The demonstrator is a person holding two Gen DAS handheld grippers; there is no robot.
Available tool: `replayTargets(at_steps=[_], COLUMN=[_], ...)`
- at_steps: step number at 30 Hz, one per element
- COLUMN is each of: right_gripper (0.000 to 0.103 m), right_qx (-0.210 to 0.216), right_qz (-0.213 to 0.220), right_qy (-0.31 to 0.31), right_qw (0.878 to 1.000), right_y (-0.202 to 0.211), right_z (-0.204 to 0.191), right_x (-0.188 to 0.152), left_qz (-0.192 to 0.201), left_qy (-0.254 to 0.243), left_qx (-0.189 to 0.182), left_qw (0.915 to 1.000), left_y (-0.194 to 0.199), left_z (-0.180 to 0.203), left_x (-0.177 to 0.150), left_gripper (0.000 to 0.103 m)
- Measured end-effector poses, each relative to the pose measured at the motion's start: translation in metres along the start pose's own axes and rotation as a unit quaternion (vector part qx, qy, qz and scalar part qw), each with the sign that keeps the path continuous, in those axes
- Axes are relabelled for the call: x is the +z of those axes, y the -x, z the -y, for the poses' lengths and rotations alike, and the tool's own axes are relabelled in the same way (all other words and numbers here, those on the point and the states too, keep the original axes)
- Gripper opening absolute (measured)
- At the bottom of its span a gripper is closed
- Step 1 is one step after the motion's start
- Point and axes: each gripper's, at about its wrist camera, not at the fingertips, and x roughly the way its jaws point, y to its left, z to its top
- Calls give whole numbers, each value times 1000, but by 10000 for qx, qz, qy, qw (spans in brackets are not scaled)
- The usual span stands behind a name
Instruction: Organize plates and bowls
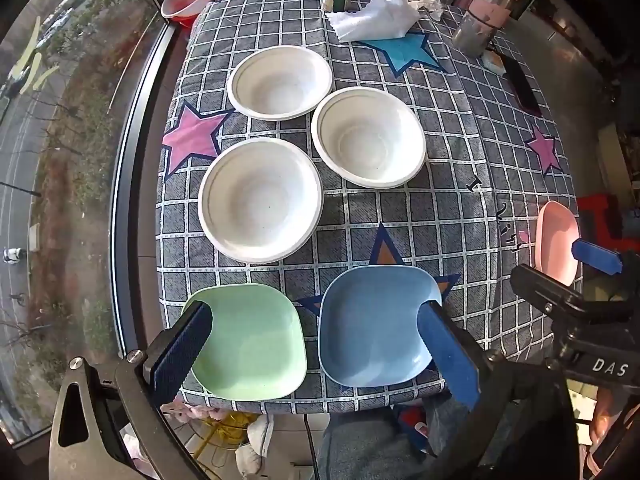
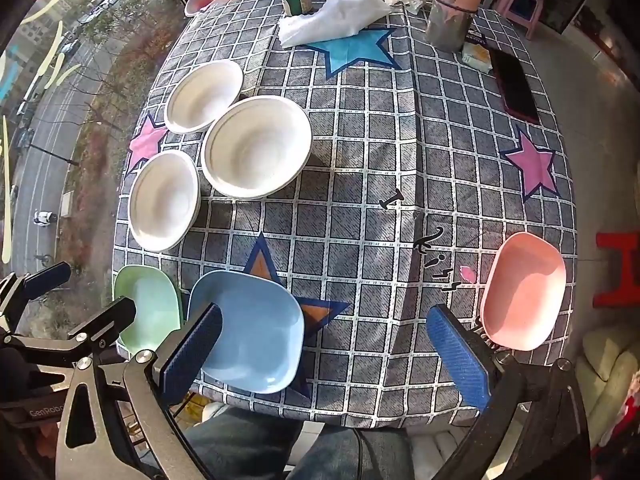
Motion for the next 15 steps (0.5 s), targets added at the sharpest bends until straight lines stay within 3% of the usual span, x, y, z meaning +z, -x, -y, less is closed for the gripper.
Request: replayTargets(at_steps=[9, 15], right_gripper=[103, 103], right_qx=[-61, -17], right_qz=[-324, -230], right_qy=[59, 81], right_qw=[9994, 9997], right_y=[-12, -23], right_z=[-1, 2], right_x=[-4, -5], left_qz=[-115, -193], left_qy=[69, 97], left_qx=[63, 202], left_qw=[9999, 9996], left_y=[-10, -18], left_z=[-7, -10], left_x=[-11, -14], left_gripper=[103, 103])
